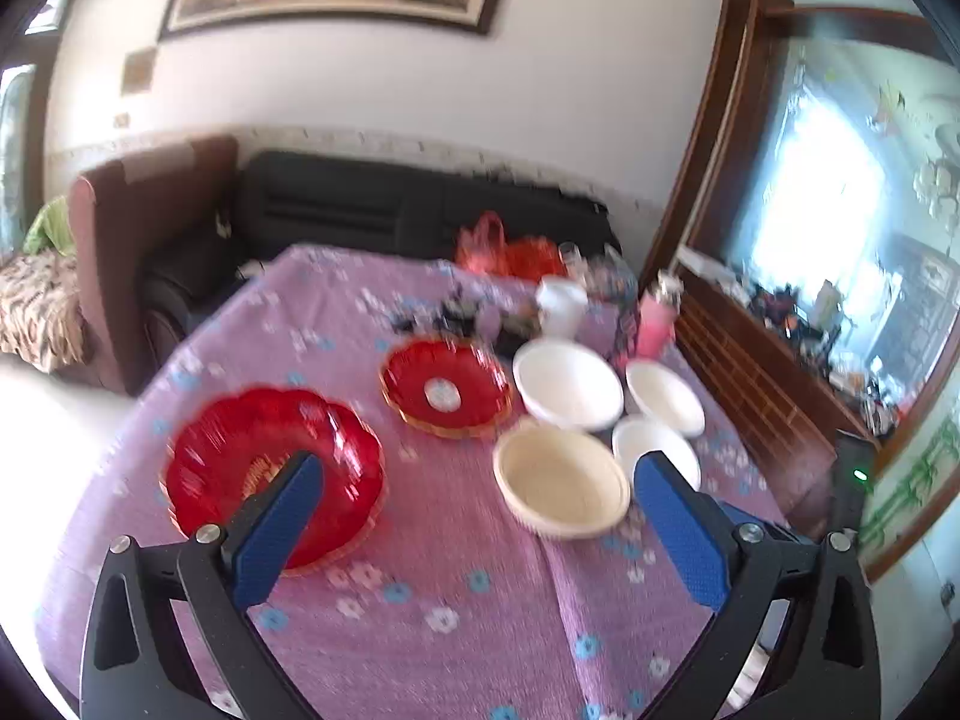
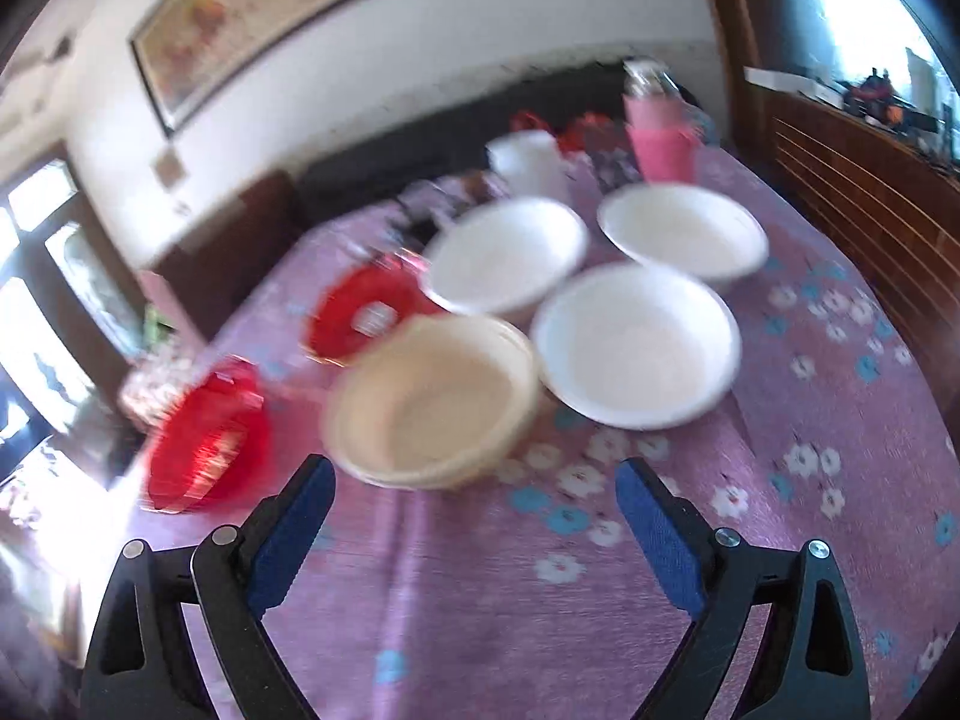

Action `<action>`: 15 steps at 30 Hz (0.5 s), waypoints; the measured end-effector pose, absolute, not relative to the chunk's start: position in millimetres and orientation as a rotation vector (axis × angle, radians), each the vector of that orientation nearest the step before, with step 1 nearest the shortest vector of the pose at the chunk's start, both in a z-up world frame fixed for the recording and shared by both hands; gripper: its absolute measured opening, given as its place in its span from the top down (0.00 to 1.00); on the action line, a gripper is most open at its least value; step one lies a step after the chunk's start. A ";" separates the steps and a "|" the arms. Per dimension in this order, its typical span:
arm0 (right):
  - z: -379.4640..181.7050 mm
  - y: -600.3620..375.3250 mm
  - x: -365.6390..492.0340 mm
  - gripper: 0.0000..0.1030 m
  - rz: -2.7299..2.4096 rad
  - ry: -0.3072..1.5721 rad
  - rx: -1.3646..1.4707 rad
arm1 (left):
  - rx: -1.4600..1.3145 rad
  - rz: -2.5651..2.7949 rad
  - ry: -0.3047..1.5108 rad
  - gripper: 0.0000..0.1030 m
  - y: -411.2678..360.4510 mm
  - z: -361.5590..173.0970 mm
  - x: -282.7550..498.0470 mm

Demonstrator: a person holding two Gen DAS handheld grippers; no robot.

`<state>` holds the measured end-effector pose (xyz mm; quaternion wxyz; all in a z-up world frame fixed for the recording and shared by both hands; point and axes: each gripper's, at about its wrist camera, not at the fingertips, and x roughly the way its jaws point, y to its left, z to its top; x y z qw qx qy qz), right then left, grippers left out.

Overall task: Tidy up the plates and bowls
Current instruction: 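Move the right tool toward the smaller red plate with gold rim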

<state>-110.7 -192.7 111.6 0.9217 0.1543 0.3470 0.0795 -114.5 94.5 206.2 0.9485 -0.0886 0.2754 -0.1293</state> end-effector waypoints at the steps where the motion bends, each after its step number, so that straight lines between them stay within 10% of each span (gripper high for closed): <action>1: 123.4 -194.6 -118.3 0.06 0.195 0.673 0.345 | -0.191 -0.267 0.534 0.00 98.9 215.1 -117.3; 15: 214.3 -134.9 -131.7 0.01 0.311 0.459 0.478 | -0.430 -0.313 0.317 0.00 75.5 192.6 -170.8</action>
